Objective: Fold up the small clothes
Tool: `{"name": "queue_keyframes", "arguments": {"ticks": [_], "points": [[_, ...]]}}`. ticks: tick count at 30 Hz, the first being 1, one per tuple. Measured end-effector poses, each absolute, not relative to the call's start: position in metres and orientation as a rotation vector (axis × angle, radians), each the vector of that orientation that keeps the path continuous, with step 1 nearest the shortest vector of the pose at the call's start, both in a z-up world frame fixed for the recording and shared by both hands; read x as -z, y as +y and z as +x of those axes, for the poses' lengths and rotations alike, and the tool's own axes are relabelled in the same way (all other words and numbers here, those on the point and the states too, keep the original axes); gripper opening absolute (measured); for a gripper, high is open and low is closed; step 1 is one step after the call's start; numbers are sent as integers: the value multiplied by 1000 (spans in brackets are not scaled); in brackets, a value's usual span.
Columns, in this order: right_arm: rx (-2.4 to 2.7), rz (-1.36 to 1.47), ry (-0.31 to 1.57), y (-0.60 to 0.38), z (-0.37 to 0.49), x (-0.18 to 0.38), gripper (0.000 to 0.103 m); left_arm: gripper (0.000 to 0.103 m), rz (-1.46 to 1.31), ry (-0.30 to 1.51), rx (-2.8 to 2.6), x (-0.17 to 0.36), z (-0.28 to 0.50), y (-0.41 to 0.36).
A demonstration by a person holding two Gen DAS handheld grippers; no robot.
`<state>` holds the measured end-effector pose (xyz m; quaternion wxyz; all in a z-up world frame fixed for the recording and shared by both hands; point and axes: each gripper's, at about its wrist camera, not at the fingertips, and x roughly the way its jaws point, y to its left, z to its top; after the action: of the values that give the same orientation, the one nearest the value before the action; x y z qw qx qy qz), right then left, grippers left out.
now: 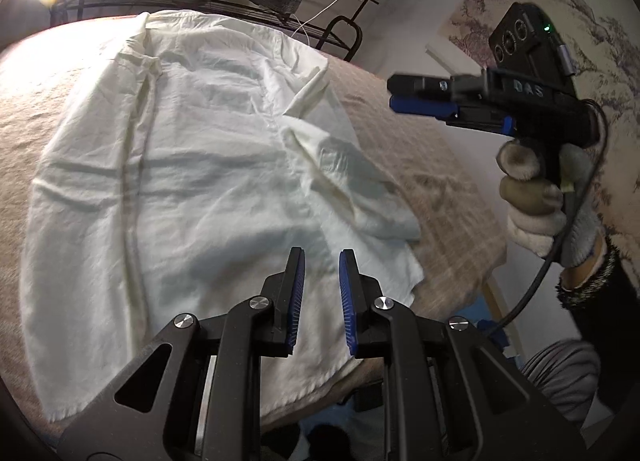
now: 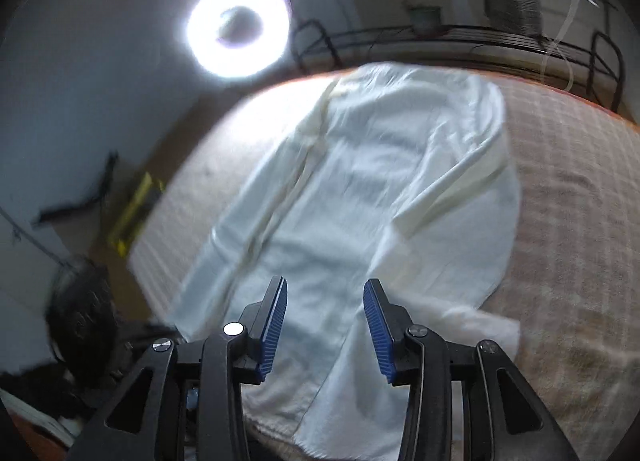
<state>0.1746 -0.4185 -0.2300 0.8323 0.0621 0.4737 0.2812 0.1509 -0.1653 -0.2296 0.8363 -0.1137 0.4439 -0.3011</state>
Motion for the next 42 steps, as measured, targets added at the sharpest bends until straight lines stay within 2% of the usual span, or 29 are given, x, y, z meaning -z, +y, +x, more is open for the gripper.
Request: {"name": "queue_keyframes", "arguments": {"ticks": [9,11,17,21,27,30,32,34,37,39,40,41,42], "points": [[-342,268,994,-460,282,235,43,16,-217,940,679,227,171,-200],[-292,285,1018,-460,309,245,35,16,-213,944,665,229,173,-197],[-309,318,1087,-436,357,283,35,16,-209,967,608,236,181,-183],[-425,350,1109,-415,360,298,35,16,-190,962,601,234,178,-179],[-441,265,1027,-447,296,258,36,16,-193,945,594,229,171,-166],[-383,217,1044,-471,256,259,42,16,-192,946,594,227,165,-161],[-335,243,1068,-492,225,268,59,16,-189,947,595,226,159,-158],[-297,292,1084,-509,200,281,65,16,-180,947,593,226,154,-156],[-261,332,1117,-520,177,300,65,16,-168,948,583,226,148,-153],[-260,334,1128,-515,168,310,63,16,-185,954,575,226,145,-149],[-271,323,1127,-511,162,314,53,16,-193,957,569,226,144,-148],[-280,307,1126,-506,160,317,36,16,-201,955,562,226,143,-145],[-282,285,1129,-500,158,319,28,16,-207,953,557,225,142,-144]]}}
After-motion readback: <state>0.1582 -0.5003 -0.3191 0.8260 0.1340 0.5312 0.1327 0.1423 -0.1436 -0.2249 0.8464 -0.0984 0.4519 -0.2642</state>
